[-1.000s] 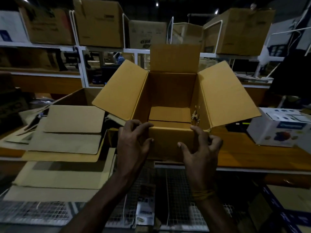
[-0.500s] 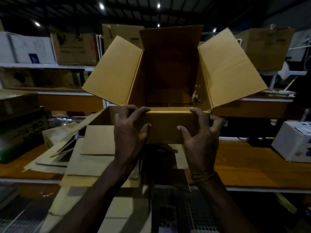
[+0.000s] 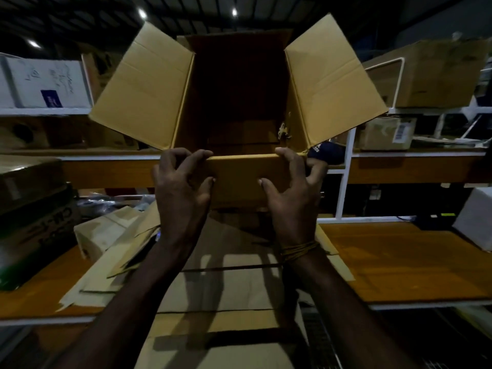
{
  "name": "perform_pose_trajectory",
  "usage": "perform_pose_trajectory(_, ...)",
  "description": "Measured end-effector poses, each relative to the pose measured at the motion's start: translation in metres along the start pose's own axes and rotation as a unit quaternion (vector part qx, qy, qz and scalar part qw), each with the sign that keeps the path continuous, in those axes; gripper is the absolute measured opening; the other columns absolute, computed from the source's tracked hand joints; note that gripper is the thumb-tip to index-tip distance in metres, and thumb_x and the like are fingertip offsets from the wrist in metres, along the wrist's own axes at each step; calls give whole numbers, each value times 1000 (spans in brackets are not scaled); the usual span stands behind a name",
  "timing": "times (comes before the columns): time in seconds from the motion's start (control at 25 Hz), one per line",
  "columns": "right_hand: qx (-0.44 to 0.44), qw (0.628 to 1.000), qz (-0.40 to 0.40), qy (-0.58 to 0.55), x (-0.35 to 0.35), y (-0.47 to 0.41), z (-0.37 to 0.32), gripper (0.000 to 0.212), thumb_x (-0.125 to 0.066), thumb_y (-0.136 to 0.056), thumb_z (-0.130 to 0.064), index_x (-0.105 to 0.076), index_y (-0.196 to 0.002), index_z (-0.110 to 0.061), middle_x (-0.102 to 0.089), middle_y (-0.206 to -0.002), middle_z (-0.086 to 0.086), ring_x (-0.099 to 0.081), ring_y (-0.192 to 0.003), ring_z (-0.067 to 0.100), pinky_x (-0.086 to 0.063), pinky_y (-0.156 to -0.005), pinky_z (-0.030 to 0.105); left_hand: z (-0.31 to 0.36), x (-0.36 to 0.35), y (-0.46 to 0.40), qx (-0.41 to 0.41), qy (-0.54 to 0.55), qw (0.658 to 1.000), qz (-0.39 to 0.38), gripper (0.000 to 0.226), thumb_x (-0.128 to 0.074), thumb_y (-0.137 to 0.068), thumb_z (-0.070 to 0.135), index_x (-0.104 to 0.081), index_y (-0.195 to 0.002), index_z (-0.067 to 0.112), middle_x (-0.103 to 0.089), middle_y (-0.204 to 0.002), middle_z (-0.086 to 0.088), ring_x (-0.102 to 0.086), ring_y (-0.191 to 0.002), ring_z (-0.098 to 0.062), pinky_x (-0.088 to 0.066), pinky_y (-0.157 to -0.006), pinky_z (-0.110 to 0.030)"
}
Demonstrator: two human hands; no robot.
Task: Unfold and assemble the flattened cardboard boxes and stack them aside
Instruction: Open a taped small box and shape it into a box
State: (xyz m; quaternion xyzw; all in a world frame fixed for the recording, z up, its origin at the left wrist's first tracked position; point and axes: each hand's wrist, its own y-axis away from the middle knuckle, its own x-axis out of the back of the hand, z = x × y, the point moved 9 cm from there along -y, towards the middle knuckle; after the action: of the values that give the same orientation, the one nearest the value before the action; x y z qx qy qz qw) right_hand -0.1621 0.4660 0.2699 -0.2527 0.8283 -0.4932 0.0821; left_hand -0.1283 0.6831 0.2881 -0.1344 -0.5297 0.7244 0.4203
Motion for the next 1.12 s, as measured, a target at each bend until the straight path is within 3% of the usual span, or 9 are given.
perform_pose_trajectory(0.24,-16,999,-21,33,-57,14,-4,65,-84,-75,-27,-52,-131,-32,-37,-129,7,-29,-111,3,-27,-76,5,-59,-6,-5,34,-28,999,-20,49,-76,-79,13,-63,-125,23,-48,-123,-6,-42,-110,-22,-37,-85,-29)
perform_pose_trajectory(0.36,-28,997,-55,47,-74,18,-4,65,-82,-76,-28,-50,-133,-34,-35,-129,6,-32,-112,6,-40,-84,19,-78,-10,-3,59,-38,997,-36,49,-77,-79,13,-63,-125,23,-50,-123,-8,-44,-110,-24,-40,-85,-31)
perform_pose_trajectory(0.48,-45,994,-80,60,-84,16,-3,64,-81,-78,-29,-48,-133,-35,-33,-131,5,-34,-112,8,-41,-85,24,-88,-16,-6,66,-42,995,-65,50,-76,-80,15,-62,-126,26,-49,-124,-8,-44,-111,-26,-47,-86,-39)
perform_pose_trajectory(0.68,-80,983,-137,93,-97,11,10,66,-79,-80,-31,-44,-137,-36,-31,-132,5,-30,-110,9,-42,-85,29,-97,-33,-14,77,-51,989,-112,44,-71,-86,30,-60,-128,33,-45,-126,-5,-40,-114,-23,-38,-83,-32)
perform_pose_trajectory(0.96,-167,941,-251,153,-121,35,56,72,-80,-79,-35,-44,-141,-33,-34,-139,10,-43,-127,28,-45,-96,38,-125,-77,6,128,-90,964,-213,34,-60,-92,45,-64,-125,36,-52,-125,-8,-40,-119,-28,-43,-94,-41)
perform_pose_trajectory(1.12,-211,902,-321,197,-129,55,83,72,-74,-82,-48,-44,-144,-29,-37,-139,11,-42,-128,29,-42,-101,40,-146,-108,31,126,-182,924,-311,38,-51,-92,57,-61,-125,40,-58,-128,-3,-42,-123,-29,-32,-101,-43)
